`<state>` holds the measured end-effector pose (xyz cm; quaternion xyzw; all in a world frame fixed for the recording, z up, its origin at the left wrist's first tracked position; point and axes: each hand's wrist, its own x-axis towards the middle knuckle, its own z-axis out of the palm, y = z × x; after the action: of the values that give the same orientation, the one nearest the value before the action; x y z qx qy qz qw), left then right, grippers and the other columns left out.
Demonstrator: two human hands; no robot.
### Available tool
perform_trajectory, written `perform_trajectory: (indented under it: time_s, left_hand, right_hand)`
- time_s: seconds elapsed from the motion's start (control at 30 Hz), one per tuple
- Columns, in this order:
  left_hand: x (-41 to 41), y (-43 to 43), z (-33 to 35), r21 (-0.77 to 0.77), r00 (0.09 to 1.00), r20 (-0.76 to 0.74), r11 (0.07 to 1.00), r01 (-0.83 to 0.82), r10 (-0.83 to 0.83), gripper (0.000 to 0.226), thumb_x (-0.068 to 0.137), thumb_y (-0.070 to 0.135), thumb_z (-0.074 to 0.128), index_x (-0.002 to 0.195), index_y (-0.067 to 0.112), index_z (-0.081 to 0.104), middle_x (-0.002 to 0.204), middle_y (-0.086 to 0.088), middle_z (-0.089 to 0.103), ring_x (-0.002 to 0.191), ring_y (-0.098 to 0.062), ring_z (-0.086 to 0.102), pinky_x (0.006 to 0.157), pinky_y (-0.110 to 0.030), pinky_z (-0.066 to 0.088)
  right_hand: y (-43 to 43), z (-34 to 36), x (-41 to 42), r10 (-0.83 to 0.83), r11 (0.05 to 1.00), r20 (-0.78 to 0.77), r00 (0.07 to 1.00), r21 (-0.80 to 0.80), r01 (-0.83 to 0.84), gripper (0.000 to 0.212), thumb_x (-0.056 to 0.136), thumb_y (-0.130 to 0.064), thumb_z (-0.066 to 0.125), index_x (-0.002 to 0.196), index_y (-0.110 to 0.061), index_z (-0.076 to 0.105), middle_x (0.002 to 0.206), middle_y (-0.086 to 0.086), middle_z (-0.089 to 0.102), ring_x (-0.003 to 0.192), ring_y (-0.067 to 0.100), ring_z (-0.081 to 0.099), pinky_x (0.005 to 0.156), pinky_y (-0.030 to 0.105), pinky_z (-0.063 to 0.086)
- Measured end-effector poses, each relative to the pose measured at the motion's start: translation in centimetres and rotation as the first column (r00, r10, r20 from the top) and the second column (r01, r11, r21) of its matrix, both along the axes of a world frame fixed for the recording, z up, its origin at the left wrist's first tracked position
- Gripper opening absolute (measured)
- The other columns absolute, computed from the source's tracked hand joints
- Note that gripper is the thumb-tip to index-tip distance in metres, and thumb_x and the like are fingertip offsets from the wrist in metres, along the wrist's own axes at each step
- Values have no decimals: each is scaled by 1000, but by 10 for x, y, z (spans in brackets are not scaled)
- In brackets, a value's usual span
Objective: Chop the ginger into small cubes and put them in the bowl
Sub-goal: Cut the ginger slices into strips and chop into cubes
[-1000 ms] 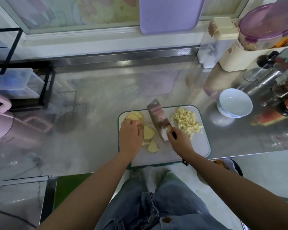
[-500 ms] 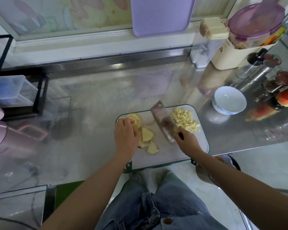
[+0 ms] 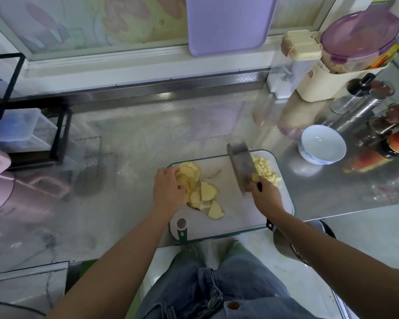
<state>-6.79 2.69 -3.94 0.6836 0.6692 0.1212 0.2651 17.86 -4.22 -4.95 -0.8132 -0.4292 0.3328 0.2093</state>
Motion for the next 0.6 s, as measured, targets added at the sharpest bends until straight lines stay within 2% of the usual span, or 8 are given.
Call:
perform_trajectory:
  time_s: [0.1, 0.17, 0.27, 0.4, 0.53, 0.6]
  left_hand:
    - [-4, 3, -2, 16, 999, -11, 999, 44, -44, 41, 84, 11, 62, 124, 14, 54, 119, -10, 48, 109, -27, 51, 90, -32, 42]
    - [-8, 5, -2, 26, 997, -9, 996, 82, -82, 37, 83, 13, 63, 120, 12, 59, 115, -9, 51, 103, -26, 54, 87, -32, 45]
    - [-17, 6, -3, 29, 984, 21, 984, 175, -175, 40, 81, 16, 66, 120, 12, 60, 114, -8, 52, 99, -24, 56, 85, -31, 45]
    - [-32, 7, -6, 28, 945, 25, 945, 325, -326, 50, 79, 14, 71, 126, 12, 55, 120, -8, 49, 106, -23, 53, 89, -31, 45]
    - [-35, 10, -6, 61, 952, 18, 951, 305, -306, 44, 74, 14, 77, 113, 12, 58, 113, -5, 53, 100, -22, 56, 85, -34, 47]
    - [-35, 14, -6, 59, 952, 27, 951, 302, -304, 41, 72, 15, 79, 106, 11, 57, 107, -5, 54, 96, -21, 56, 80, -34, 47]
  right_hand:
    - [11, 1, -10, -113, 993, -284, 952, -11, 114, 20, 97, -21, 47, 77, -18, 45, 60, 5, 47, 53, 23, 44, 48, 30, 37]
    - [15, 1, -20, -116, 993, -392, 913, -25, 115, 19, 98, -20, 48, 80, -15, 47, 58, 8, 51, 50, 23, 46, 47, 32, 40]
    - [18, -3, -32, -142, 990, -416, 898, -71, 124, 18, 99, -20, 49, 88, -7, 52, 60, 7, 58, 51, 21, 53, 53, 30, 45]
    - [25, -10, -36, -199, 979, -401, 894, -127, 161, 21, 99, -19, 50, 97, 1, 55, 65, 7, 61, 59, 19, 57, 61, 30, 48]
    - [33, -12, -36, -240, 968, -430, 870, -176, 180, 20, 99, -18, 50, 99, 1, 54, 68, 11, 60, 61, 24, 59, 72, 41, 53]
    - [36, -12, -36, -246, 965, -428, 870, -191, 179, 23, 99, -17, 50, 105, 5, 55, 69, 12, 60, 59, 23, 59, 67, 37, 52]
